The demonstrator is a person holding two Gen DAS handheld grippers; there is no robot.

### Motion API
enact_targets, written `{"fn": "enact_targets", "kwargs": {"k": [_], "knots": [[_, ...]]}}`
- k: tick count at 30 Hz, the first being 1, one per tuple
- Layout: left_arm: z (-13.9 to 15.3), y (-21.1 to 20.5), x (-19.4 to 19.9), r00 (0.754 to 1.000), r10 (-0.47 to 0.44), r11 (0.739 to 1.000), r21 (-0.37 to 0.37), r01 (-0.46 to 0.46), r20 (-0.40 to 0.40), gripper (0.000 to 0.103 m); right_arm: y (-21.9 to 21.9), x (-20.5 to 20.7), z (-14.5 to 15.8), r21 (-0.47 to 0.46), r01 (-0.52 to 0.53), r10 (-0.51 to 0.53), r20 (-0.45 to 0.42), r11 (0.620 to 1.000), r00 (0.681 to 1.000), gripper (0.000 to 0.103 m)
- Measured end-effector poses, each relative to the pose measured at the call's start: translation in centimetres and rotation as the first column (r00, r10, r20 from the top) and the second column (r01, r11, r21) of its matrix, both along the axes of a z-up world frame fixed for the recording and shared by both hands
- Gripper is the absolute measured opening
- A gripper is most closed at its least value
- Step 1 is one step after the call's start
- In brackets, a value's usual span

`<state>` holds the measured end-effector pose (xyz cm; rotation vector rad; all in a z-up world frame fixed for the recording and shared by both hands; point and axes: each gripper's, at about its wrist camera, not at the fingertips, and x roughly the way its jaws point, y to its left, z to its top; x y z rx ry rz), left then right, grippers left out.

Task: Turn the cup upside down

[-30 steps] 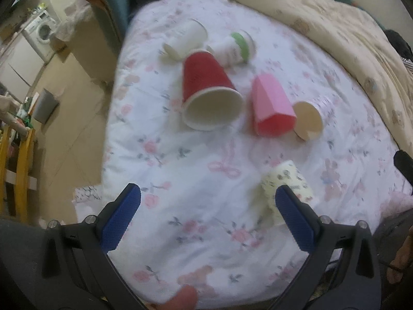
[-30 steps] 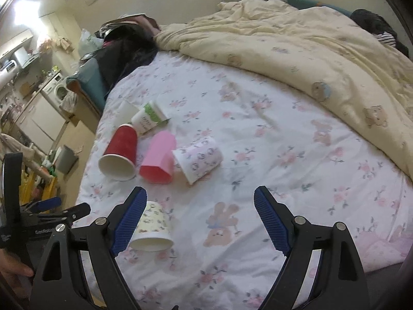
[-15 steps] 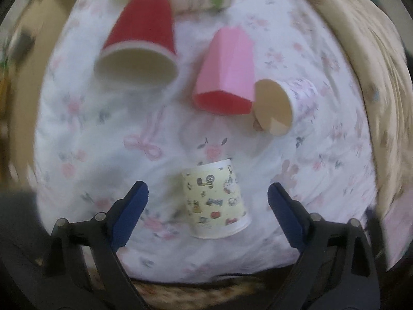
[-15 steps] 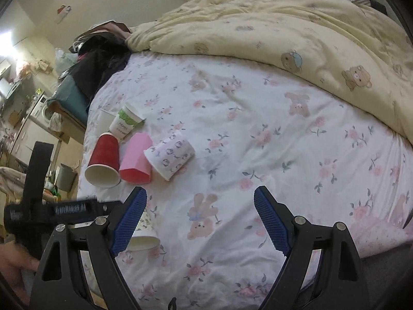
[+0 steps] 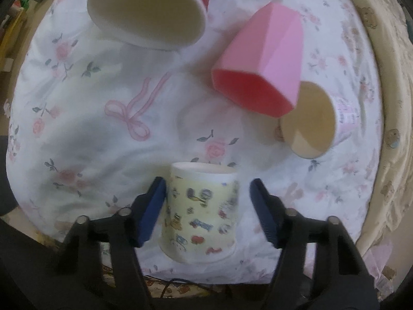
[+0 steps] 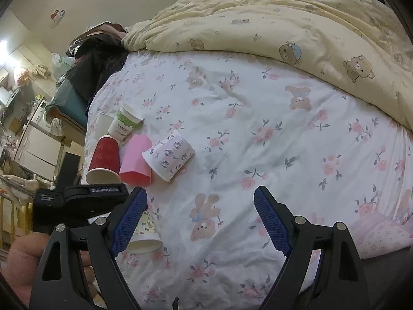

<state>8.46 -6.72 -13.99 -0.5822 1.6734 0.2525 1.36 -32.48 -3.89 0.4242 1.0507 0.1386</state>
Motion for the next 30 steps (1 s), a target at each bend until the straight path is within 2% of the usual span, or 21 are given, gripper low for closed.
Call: {"fn": "enact_targets", "kwargs": {"k": [5, 10, 17, 19, 22, 27, 30], "knots": [[-0.7, -0.1, 0.0, 1.000, -0.002, 1.000, -0.006, 0.002, -0.009, 0.056, 0.0, 0.1, 0.0, 0.005, 0.000, 0.000, -0.002, 1.000, 1.000, 0.088], [-0.5, -0.4, 0.0, 0.999, -0.047, 0.999, -0.010, 0.047, 0.001, 0.053, 0.4, 0.2, 0.0, -0.005, -0.010, 0.010, -0.004, 1.000, 1.000, 0.088], [2.8, 1.1, -0.3, 0.987, -0.125, 0.991, -0.040, 0.129, 0.098, 0.053, 0.9, 0.2, -0.8, -0.024, -0.023, 0.022, -0.024, 0.999, 0.999, 0.088], [4.4, 1.7, -0.7, 0.971, -0.166, 0.984, -0.038, 0.175, 0.172, 0.053, 1.3, 0.3, -1.1, -0.020, -0.033, 0.032, -0.038, 0.999, 0.999, 0.088], [6.5, 2.5, -1.8, 0.929, -0.251, 0.965, -0.011, 0.263, 0.271, 0.053, 1.9, 0.4, -1.6, 0.001, -0.052, 0.052, -0.057, 0.999, 0.997, 0.088], [8.5, 4.6, -3.0, 0.881, -0.324, 0.943, 0.037, 0.332, 0.345, 0.053, 3.4, 0.4, -2.3, 0.056, -0.099, 0.104, -0.077, 0.993, 0.992, 0.088], [9.0, 5.6, -3.8, 0.851, -0.339, 0.938, 0.074, 0.339, 0.400, 0.053, 4.4, 0.3, -3.1, 0.066, -0.134, 0.140, -0.105, 0.989, 0.985, 0.088]]}}
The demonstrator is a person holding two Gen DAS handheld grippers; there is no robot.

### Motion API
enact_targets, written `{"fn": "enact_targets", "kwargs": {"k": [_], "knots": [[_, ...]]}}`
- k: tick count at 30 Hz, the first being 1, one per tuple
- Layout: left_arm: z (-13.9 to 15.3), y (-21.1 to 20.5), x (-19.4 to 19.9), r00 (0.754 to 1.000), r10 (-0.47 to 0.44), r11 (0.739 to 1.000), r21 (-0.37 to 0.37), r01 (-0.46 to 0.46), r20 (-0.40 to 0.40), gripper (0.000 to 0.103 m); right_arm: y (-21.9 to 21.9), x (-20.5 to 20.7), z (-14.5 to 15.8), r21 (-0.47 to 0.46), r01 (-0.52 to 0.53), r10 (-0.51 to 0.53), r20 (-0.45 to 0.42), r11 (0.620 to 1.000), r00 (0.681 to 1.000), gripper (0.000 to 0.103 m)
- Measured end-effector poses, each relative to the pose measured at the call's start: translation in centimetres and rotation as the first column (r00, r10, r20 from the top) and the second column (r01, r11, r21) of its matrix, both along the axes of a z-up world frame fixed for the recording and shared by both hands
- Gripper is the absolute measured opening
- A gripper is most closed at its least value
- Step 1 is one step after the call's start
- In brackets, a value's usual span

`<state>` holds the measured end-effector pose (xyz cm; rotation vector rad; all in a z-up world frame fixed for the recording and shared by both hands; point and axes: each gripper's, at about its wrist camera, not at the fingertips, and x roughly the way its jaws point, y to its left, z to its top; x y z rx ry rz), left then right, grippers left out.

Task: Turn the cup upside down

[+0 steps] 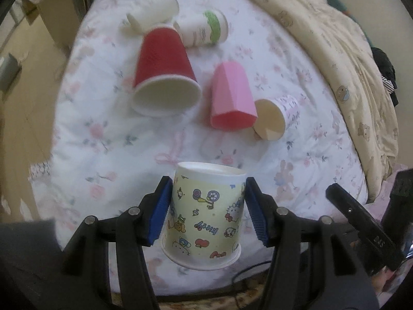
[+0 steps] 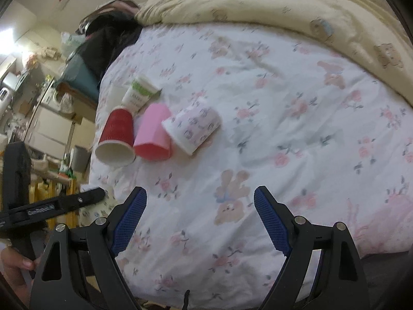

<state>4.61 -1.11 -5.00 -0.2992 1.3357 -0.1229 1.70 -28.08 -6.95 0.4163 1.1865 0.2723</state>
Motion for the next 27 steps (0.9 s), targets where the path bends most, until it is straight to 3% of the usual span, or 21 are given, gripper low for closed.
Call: {"fn": "enact_targets", "kwargs": {"k": [3, 7, 9, 12, 18, 23, 27], "knots": [[-0.3, 0.9, -0.1, 0.999, 0.016, 1.000, -0.027, -0.015, 0.043, 0.053, 0.8, 0.0, -0.6, 0.002, -0.031, 0.031, -0.024, 1.000, 0.999, 0.088], [-1.5, 1.9, 0.1, 0.995, 0.097, 0.990, -0.105, -0.094, 0.018, 0.053, 2.4, 0.1, -0.9, 0.041, -0.081, 0.082, -0.038, 0.996, 0.996, 0.088], [-1.0, 1.8, 0.1, 0.995, 0.096, 0.986, -0.139, -0.091, 0.028, 0.053, 3.6, 0.0, -0.7, 0.072, -0.128, 0.130, -0.028, 0.989, 0.991, 0.088], [-0.3, 1.5, -0.1, 0.992, 0.102, 0.989, -0.118, -0.093, 0.070, 0.053, 5.8, -0.3, -0.4, 0.111, -0.217, 0.220, -0.013, 0.970, 0.975, 0.094], [-1.0, 0.6, -0.6, 0.997, 0.072, 0.984, -0.163, -0.067, 0.027, 0.053, 9.1, -0.8, -0.6, 0.177, -0.339, 0.347, -0.016, 0.924, 0.938, 0.097], [-0.6, 0.1, -0.9, 0.998, 0.055, 0.987, -0.151, -0.049, 0.033, 0.053, 10.0, -1.0, -1.4, 0.145, -0.377, 0.387, -0.043, 0.915, 0.921, 0.097], [-0.6, 0.3, -0.9, 0.998, 0.054, 0.983, -0.180, -0.049, 0.021, 0.053, 9.2, -0.6, -2.1, 0.109, -0.348, 0.356, -0.070, 0.931, 0.932, 0.097]]}}
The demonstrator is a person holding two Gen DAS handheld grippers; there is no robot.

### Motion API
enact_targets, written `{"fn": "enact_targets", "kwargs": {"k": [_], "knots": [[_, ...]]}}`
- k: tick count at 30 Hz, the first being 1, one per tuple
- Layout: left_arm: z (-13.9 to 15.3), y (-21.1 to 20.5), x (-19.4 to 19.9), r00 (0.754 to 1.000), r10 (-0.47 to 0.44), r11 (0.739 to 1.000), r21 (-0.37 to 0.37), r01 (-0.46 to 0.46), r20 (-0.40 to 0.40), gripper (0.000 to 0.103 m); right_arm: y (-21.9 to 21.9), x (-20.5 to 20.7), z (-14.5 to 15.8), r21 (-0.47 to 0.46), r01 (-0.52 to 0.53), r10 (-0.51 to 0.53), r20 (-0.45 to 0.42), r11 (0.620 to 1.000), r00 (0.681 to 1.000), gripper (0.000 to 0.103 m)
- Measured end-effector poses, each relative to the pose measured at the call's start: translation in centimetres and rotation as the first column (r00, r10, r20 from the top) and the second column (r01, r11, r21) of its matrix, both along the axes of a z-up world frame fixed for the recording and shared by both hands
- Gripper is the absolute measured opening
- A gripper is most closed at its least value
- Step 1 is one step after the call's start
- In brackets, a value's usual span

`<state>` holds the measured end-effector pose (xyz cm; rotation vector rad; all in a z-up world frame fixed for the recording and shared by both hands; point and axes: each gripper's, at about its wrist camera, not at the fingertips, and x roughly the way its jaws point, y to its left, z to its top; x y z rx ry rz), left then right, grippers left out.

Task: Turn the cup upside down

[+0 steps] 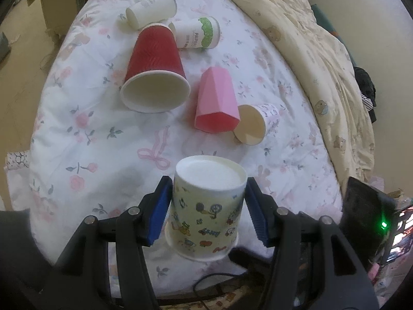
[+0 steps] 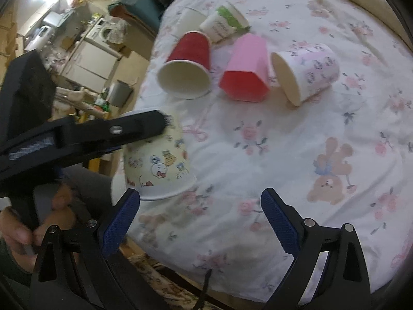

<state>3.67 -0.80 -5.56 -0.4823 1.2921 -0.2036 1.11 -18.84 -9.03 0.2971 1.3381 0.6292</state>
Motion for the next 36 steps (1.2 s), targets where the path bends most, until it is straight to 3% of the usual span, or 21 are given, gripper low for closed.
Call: {"fn": "enact_targets", "kwargs": {"k": [8, 14, 17, 21, 26, 32, 36], "knots": [[0.8, -0.9, -0.3, 0.998, -0.053, 0.998, 0.017, 0.053, 0.024, 0.053, -0.8, 0.8, -1.1, -0.108, 0.035, -0.036, -0.002, 0.994, 0.999, 0.097], [1.4, -1.2, -0.6, 0.996, -0.074, 0.993, 0.092, 0.068, 0.057, 0.053, -1.4, 0.9, -0.5, -0.121, 0.057, -0.056, 0.018, 0.991, 0.998, 0.097], [1.6, -0.9, -0.1, 0.996, -0.054, 0.988, 0.151, 0.043, 0.068, 0.053, -3.0, 1.1, 0.6, -0.110, 0.126, -0.121, 0.052, 0.986, 0.991, 0.097], [1.5, -1.1, 1.2, 0.995, -0.030, 0.967, 0.254, 0.004, 0.096, 0.053, -7.0, 1.2, 2.3, -0.055, 0.288, -0.282, 0.092, 0.956, 0.955, 0.097], [-0.6, -1.1, 2.8, 0.994, 0.065, 0.966, 0.243, -0.084, 0.085, 0.053, -9.9, 0.7, 4.2, 0.030, 0.372, -0.373, 0.130, 0.928, 0.919, 0.097], [-2.1, -3.4, 3.5, 0.992, 0.054, 0.946, 0.313, -0.088, 0.116, 0.053, -12.3, 0.8, 3.6, 0.092, 0.440, -0.446, 0.059, 0.893, 0.893, 0.097], [-3.8, -4.4, 4.0, 0.994, 0.064, 0.938, 0.334, -0.090, 0.086, 0.053, -12.7, 0.9, 3.5, 0.113, 0.451, -0.457, 0.038, 0.886, 0.889, 0.097]]}}
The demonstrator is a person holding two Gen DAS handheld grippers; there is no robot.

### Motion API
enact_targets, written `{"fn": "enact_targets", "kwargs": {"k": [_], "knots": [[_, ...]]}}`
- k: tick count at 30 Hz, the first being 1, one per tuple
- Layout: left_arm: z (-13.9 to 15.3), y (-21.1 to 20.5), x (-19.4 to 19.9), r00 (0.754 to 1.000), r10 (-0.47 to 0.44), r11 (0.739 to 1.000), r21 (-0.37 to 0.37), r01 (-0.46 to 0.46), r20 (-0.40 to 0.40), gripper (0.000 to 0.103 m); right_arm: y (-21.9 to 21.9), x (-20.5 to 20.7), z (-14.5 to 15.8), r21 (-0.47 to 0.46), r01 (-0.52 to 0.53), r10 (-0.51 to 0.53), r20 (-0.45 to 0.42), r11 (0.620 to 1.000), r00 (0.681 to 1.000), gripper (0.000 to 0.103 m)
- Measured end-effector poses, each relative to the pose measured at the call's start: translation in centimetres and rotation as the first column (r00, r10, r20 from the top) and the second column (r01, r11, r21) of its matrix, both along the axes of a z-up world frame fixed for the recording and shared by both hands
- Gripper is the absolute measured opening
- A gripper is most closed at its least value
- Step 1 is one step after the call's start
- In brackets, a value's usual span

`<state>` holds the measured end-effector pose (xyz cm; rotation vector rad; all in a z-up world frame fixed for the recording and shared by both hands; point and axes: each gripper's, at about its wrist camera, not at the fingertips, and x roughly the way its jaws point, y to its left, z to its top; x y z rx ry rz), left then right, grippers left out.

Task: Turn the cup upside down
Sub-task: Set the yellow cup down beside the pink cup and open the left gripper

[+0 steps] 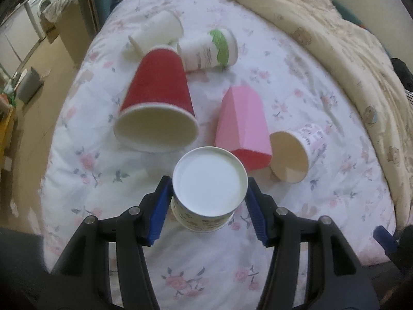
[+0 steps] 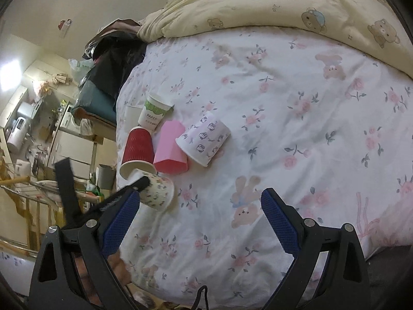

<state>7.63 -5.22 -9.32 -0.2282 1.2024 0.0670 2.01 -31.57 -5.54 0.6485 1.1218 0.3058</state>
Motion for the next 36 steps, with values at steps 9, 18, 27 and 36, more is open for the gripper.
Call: {"fn": "enact_targets", "kwargs": {"k": [9, 18, 27, 36], "knots": [[-1.5, -0.9, -0.9, 0.996, -0.047, 0.998, 0.046, 0.043, 0.071, 0.053, 0.3, 0.2, 0.1, 0.044, -0.016, 0.016, 0.003, 0.999, 1.000, 0.097], [-2.1, -0.5, -0.8, 0.998, -0.064, 0.998, 0.021, 0.064, 0.017, 0.080, 0.8, 0.4, -0.3, 0.040, -0.036, 0.036, -0.014, 0.999, 0.999, 0.097], [3.0, 1.3, -4.0, 0.996, -0.035, 0.999, 0.005, 0.034, 0.088, 0.080, 1.8, 0.6, 0.1, -0.027, -0.066, 0.067, 0.015, 0.997, 0.998, 0.097], [10.6, 4.2, -10.0, 0.942, -0.092, 0.987, 0.158, 0.042, 0.324, 0.091, 4.8, -1.5, 3.9, -0.226, -0.120, 0.168, 0.207, 0.967, 0.964, 0.097]]}}
